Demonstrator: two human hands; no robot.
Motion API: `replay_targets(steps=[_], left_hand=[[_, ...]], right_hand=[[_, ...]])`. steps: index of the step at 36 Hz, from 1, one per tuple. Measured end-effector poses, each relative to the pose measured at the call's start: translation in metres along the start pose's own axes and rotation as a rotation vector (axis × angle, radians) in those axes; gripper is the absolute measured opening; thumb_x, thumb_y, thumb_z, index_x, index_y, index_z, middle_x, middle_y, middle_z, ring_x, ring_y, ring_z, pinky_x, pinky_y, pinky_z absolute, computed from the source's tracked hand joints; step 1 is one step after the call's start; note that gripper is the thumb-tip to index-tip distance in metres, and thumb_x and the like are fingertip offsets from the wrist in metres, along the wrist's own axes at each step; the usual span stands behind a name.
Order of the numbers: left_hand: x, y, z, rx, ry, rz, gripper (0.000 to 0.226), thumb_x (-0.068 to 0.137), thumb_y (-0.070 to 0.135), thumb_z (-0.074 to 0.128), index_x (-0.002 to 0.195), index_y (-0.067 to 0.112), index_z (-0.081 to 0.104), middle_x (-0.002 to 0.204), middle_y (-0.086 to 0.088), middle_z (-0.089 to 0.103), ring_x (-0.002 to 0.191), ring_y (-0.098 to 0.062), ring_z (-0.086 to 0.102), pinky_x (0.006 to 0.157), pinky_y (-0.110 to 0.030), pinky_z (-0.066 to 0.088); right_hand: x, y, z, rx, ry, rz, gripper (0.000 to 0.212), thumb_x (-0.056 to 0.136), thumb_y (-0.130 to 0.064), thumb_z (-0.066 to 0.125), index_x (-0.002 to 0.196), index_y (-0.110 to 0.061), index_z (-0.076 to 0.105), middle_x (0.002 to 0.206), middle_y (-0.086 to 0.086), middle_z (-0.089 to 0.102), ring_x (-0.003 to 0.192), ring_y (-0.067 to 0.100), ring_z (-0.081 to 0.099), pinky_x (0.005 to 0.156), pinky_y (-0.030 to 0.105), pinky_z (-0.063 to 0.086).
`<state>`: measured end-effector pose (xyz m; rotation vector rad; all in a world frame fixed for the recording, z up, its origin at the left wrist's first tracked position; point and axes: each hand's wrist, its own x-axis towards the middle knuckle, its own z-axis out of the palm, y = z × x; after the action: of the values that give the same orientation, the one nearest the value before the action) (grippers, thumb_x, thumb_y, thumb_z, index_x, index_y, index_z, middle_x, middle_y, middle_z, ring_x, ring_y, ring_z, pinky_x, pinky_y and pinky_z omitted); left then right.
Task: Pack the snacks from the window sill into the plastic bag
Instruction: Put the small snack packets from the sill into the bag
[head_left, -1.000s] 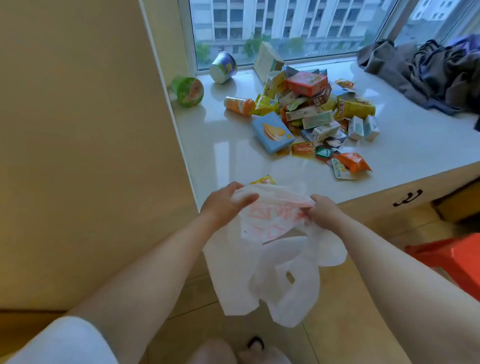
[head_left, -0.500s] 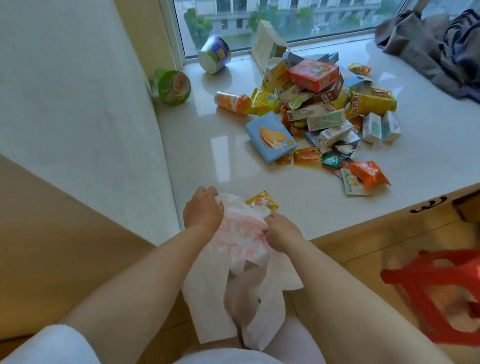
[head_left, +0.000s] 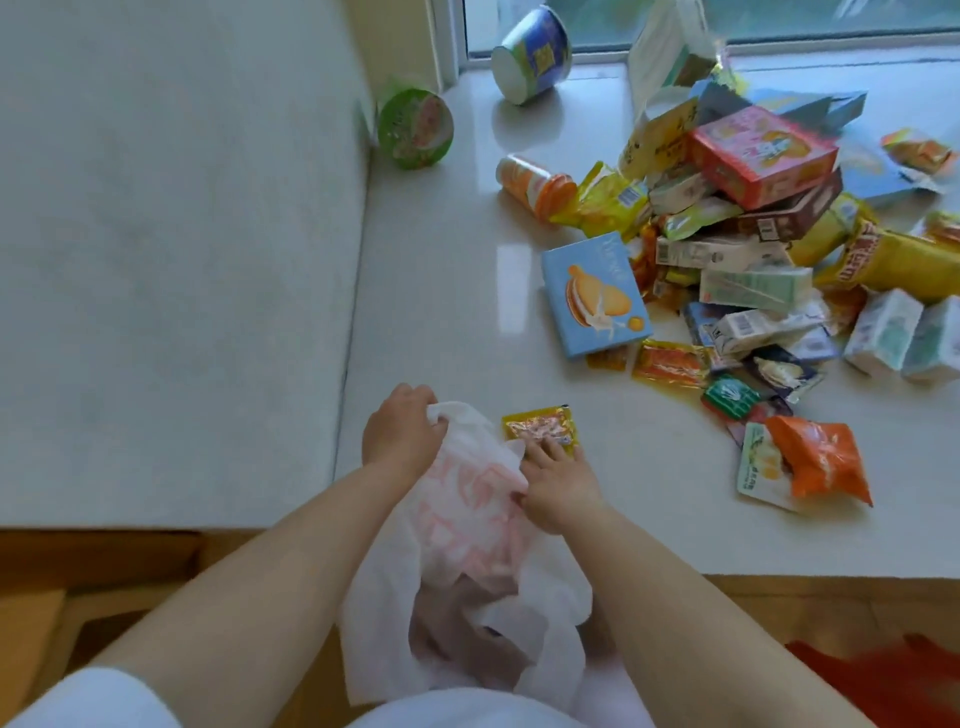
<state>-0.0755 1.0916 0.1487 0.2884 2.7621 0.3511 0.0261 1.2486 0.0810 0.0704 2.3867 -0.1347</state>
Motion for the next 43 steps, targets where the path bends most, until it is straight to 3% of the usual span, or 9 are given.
replay_targets(steps=[11, 14, 16, 18, 23, 30, 33, 38, 43], left_hand=[[0.008, 0.074, 0.015, -0.107, -0.061, 0.018, 0.029, 0.083, 0.045, 0.065, 0.102, 0.023, 0.063, 0.108, -0.002, 0.064, 0.102, -0.025, 0.059, 0.075, -0.03, 0.04], [0.019, 0.084, 0.003, -0.146, -0.021, -0.007, 0.023, 0.085, 0.043, 0.063, 0.098, 0.024, 0.065, 0.104, -0.004, 0.067, 0.097, -0.027, 0.06, 0.072, -0.029, 0.041], [0.029, 0.09, -0.011, -0.19, 0.02, 0.007, 0.021, 0.086, 0.042, 0.06, 0.095, 0.024, 0.065, 0.101, -0.005, 0.068, 0.094, -0.027, 0.061, 0.07, -0.03, 0.043], [0.037, 0.096, -0.03, -0.207, 0.078, 0.041, 0.022, 0.088, 0.042, 0.058, 0.094, 0.022, 0.065, 0.1, -0.005, 0.068, 0.094, -0.028, 0.06, 0.069, -0.029, 0.042], [0.047, 0.106, -0.082, -0.22, 0.338, 0.146, 0.024, 0.086, 0.041, 0.062, 0.091, 0.018, 0.067, 0.095, -0.009, 0.07, 0.092, -0.032, 0.061, 0.067, -0.03, 0.039], [0.035, 0.089, -0.119, 0.003, 0.64, 0.424, 0.026, 0.084, 0.036, 0.062, 0.083, 0.011, 0.067, 0.078, -0.013, 0.066, 0.069, -0.039, 0.061, 0.058, -0.03, 0.033], [0.031, 0.08, -0.125, 0.028, 0.686, 0.479, 0.033, 0.081, 0.042, 0.053, 0.079, 0.011, 0.065, 0.071, -0.011, 0.064, 0.058, -0.037, 0.059, 0.052, -0.03, 0.037], [0.049, 0.063, -0.098, 0.058, 0.264, 0.278, 0.051, 0.086, 0.04, 0.063, 0.128, 0.013, 0.054, 0.122, -0.015, 0.05, 0.111, -0.033, 0.049, 0.089, -0.041, 0.045], [0.048, 0.048, -0.061, 0.22, 0.494, 0.484, 0.078, 0.063, 0.019, 0.079, 0.132, 0.022, 0.042, 0.137, -0.009, 0.035, 0.125, -0.031, 0.032, 0.103, -0.055, 0.034]], right_hand=[[-0.017, 0.117, -0.024, 0.214, -0.015, 0.255, 0.052, 0.099, -0.036, 0.03, 0.148, -0.02, 0.026, 0.16, 0.0, 0.004, 0.144, 0.031, 0.012, 0.111, 0.049, 0.022], [-0.02, 0.125, -0.043, 0.534, 0.182, 0.371, 0.037, 0.092, -0.018, 0.038, 0.124, -0.013, 0.055, 0.134, 0.011, 0.049, 0.121, 0.033, 0.047, 0.092, 0.039, 0.042], [-0.019, 0.126, -0.061, 0.861, 0.264, 0.41, 0.027, 0.085, -0.006, 0.043, 0.101, -0.011, 0.063, 0.107, 0.011, 0.063, 0.102, 0.034, 0.057, 0.078, 0.036, 0.045], [-0.018, 0.125, -0.08, 1.063, 0.355, 0.39, 0.022, 0.08, 0.0, 0.043, 0.085, -0.01, 0.062, 0.089, 0.012, 0.063, 0.089, 0.033, 0.059, 0.072, 0.038, 0.047], [-0.034, 0.121, -0.132, 1.055, 0.694, 0.292, 0.018, 0.087, -0.002, 0.041, 0.086, -0.009, 0.058, 0.081, 0.009, 0.056, 0.077, 0.026, 0.049, 0.056, 0.033, 0.031], [-0.056, 0.115, -0.17, 1.037, 1.041, 0.203, 0.017, 0.087, -0.013, 0.055, 0.103, -0.011, 0.06, 0.086, 0.001, 0.059, 0.076, 0.02, 0.051, 0.06, 0.029, 0.037], [-0.054, 0.115, -0.176, 1.03, 1.051, 0.166, 0.019, 0.087, -0.021, 0.06, 0.105, -0.013, 0.059, 0.088, 0.001, 0.059, 0.076, 0.019, 0.053, 0.058, 0.028, 0.037], [-0.032, 0.11, -0.162, 0.947, 0.672, 0.277, 0.041, 0.086, -0.026, 0.063, 0.123, -0.014, 0.049, 0.119, 0.011, 0.057, 0.103, 0.029, 0.055, 0.08, 0.038, 0.046], [-0.032, 0.092, -0.136, 0.801, 0.83, 0.155, 0.061, 0.082, -0.028, 0.069, 0.134, -0.013, 0.042, 0.129, 0.011, 0.043, 0.116, 0.027, 0.045, 0.093, 0.032, 0.037]])
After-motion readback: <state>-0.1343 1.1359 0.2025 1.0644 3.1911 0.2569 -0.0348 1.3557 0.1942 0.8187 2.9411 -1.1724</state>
